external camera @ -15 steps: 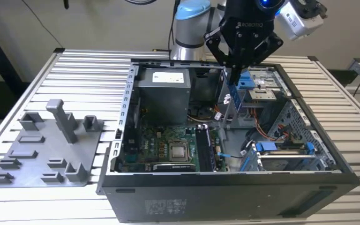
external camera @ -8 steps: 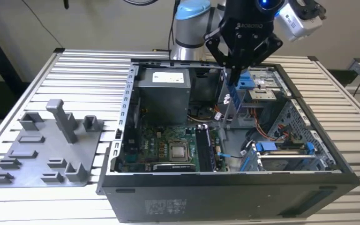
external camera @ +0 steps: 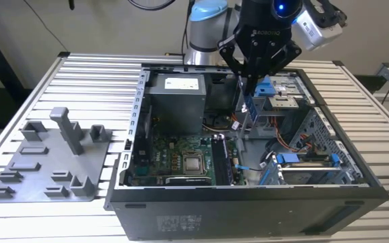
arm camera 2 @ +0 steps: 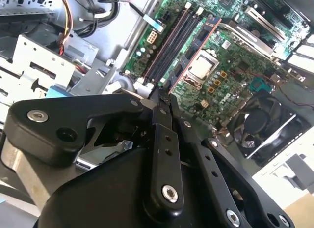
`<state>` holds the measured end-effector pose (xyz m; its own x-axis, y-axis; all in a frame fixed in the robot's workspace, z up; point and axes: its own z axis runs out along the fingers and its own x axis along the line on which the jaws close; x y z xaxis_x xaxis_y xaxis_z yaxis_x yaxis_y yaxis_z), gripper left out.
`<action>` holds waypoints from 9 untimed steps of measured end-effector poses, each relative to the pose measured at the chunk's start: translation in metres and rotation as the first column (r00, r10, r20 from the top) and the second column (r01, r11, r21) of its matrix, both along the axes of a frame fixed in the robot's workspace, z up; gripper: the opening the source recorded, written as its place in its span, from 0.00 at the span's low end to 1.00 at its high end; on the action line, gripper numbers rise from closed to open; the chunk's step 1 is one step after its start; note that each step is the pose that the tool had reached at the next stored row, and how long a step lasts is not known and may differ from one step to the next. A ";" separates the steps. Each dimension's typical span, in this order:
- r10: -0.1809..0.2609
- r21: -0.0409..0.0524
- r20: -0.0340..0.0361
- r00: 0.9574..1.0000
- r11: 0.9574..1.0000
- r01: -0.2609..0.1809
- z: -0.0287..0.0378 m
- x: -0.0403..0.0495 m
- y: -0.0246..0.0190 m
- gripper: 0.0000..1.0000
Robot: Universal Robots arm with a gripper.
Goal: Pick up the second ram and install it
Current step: 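Insert the second ram into the second slot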
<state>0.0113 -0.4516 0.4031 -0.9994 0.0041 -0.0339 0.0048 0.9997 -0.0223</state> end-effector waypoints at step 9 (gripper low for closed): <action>-0.001 0.000 0.004 1.000 1.000 0.001 -0.0069 -0.0045 0.0000 0.14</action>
<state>0.0068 -0.4516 0.3962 -0.9993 0.0047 -0.0376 0.0055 0.9997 -0.0223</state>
